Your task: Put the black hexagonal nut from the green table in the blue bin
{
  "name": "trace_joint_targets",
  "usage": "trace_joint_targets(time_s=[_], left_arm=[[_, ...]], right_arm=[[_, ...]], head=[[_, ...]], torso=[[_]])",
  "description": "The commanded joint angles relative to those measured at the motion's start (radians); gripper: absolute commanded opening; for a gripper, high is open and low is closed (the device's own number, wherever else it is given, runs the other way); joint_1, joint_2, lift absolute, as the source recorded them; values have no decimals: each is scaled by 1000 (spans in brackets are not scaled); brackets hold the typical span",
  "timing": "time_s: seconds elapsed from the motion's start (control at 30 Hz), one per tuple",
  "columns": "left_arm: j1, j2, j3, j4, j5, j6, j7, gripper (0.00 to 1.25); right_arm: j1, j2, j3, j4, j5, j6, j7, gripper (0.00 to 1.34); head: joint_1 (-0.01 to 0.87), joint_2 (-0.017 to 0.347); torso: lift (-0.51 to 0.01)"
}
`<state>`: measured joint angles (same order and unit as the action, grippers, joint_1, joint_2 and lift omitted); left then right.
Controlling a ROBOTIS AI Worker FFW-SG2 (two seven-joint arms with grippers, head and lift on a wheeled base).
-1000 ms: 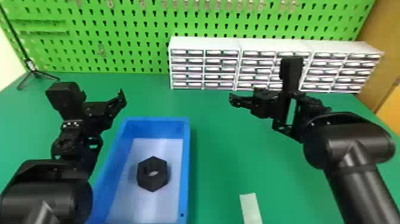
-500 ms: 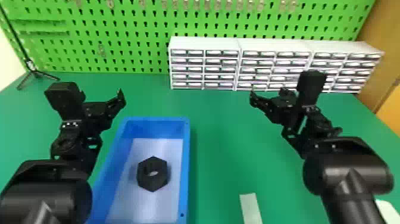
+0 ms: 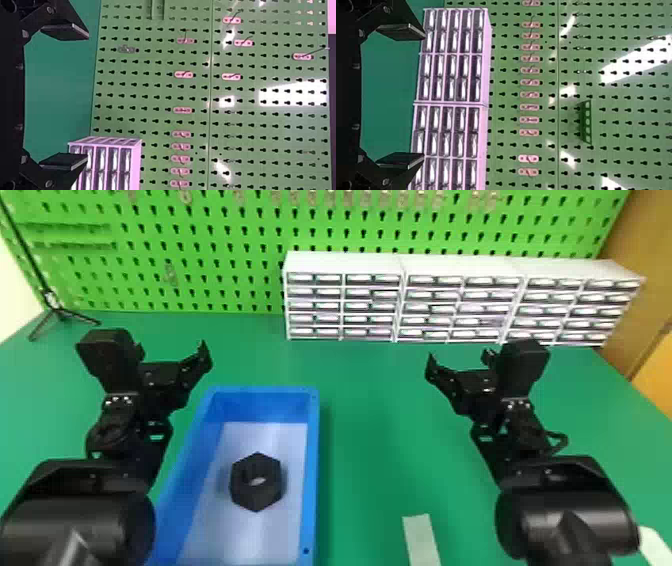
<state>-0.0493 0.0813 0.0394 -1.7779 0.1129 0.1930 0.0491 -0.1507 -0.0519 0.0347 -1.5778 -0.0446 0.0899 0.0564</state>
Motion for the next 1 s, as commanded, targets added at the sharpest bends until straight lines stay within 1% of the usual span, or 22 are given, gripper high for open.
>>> trace_joint_targets(time_s=[0.0,0.13,0.53,0.97], left_arm=[[3,0,-3,0,1,0,0,1052],[6,0,-7,0,-1,0,0,1052],[17,0,-19,2,-10,-1,0,1052],[25,0,-15,3,-12,0,0,1052]], right_arm=[[16,3,7,32,9,-79,-12,1115],[31,4,4,48,23,-148,-46,1115],[51,1,-10,59,43,-136,-63,1117],[62,4,-16,65,32,-114,-66,1115]], head=[[686,28],[686,28],[686,28],[686,28]], torso=[[-96],[-96],[-96],[-96]])
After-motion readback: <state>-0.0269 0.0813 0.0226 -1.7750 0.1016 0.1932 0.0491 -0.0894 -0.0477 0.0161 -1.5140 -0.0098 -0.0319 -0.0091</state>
